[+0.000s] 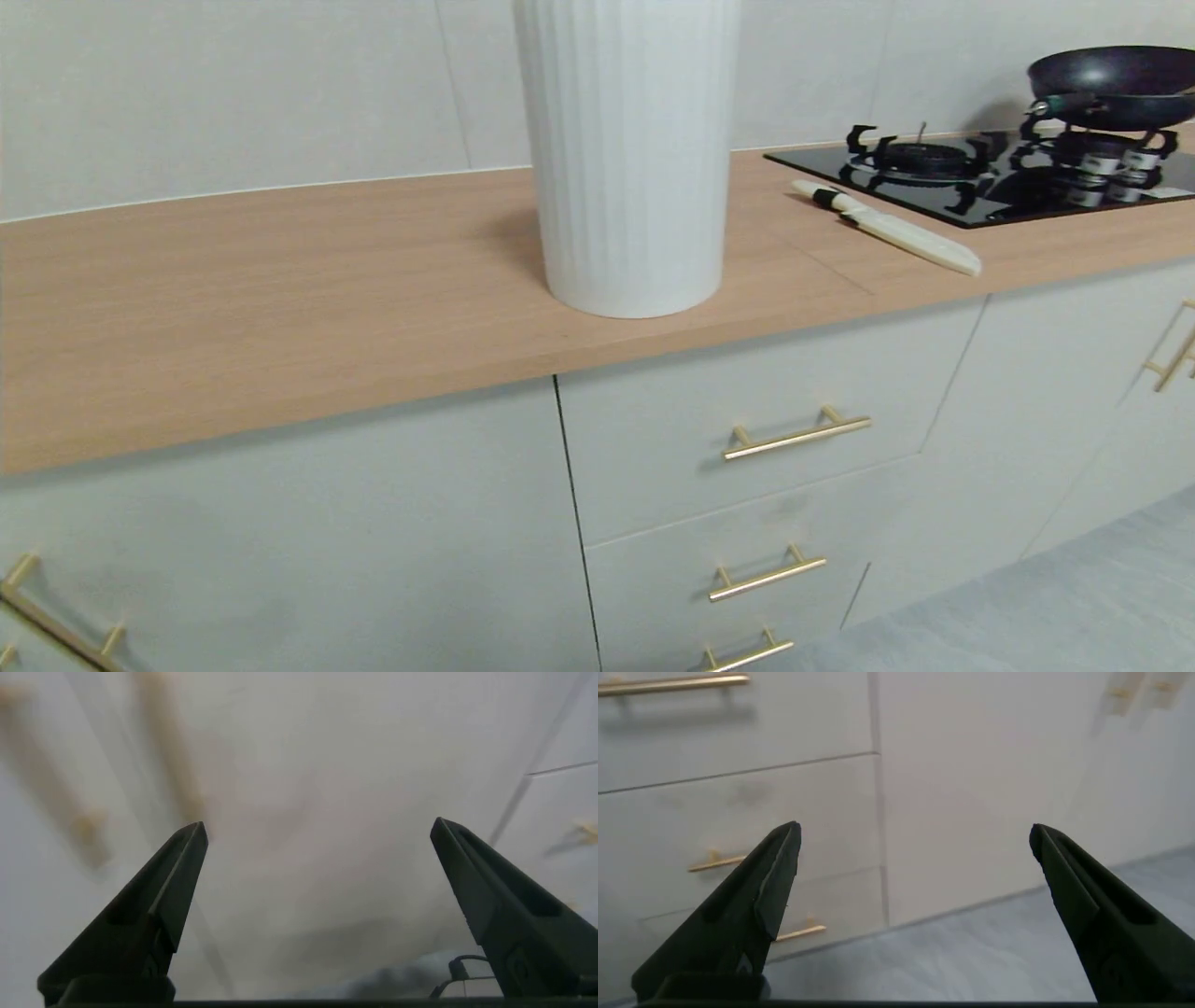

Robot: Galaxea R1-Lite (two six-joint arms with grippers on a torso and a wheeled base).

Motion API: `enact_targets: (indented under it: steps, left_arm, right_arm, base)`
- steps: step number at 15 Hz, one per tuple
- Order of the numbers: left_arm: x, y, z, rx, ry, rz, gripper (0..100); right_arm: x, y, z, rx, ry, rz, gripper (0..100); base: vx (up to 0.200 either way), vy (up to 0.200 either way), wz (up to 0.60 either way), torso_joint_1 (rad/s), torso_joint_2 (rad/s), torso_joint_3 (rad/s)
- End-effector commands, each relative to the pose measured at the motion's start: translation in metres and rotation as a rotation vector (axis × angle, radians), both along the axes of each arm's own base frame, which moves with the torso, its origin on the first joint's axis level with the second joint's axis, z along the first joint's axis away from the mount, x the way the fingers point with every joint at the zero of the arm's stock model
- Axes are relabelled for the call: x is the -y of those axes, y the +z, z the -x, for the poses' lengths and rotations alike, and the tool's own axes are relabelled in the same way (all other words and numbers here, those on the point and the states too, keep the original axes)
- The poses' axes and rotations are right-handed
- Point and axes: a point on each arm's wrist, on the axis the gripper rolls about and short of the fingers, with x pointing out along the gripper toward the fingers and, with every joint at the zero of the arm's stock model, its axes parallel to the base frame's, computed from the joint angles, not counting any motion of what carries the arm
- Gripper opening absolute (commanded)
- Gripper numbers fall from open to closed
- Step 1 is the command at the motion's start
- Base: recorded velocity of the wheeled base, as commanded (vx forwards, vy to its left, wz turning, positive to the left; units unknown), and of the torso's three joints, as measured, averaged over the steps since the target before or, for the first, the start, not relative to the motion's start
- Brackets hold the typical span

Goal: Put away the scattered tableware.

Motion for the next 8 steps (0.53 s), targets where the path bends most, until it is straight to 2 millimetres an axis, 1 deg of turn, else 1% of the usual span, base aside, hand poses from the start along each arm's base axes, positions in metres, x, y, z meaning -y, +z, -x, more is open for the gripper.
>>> enact_targets:
  steps: [1, 8]
  left_arm:
    - [0.0, 0.0, 0.0, 0.0, 0.0, 0.0, 100]
    - [0.0, 0.0, 0.0, 0.0, 0.0, 0.0, 100]
  right_arm:
    - [0.0, 0.0, -0.0001, -0.001, 0.0, 0.0, 100]
    - [-0.0001, -0.0004, -0.0002, -0.003, 0.003, 0.003, 100]
  base:
    - [0.0, 0.0, 0.0, 0.0, 0.0, 0.0]
    - [0.0, 0.0, 0.0, 0.0, 0.0, 0.0]
